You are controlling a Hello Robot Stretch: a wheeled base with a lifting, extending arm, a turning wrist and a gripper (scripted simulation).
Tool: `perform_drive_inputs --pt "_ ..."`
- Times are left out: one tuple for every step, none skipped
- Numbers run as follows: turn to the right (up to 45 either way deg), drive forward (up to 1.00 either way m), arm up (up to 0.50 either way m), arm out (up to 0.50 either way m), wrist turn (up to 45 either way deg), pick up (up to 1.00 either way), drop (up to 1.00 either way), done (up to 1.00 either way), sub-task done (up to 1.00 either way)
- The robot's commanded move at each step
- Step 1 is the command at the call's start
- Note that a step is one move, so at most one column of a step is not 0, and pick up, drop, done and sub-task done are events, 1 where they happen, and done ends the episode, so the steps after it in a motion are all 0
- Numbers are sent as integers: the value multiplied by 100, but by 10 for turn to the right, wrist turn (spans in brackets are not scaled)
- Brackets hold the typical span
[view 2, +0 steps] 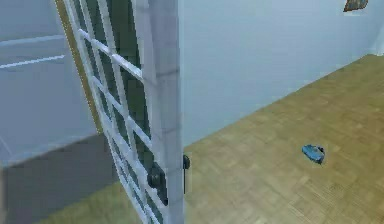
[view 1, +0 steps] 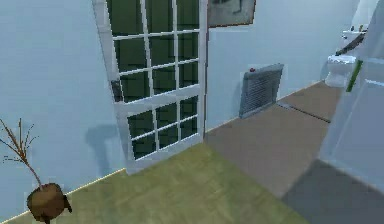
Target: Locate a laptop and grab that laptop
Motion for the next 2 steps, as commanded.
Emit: perform_drive_inputs --pt "0 35 0 0 0 0 0 0 0" --pt "270 0 0 0 0 0 0 0 0"
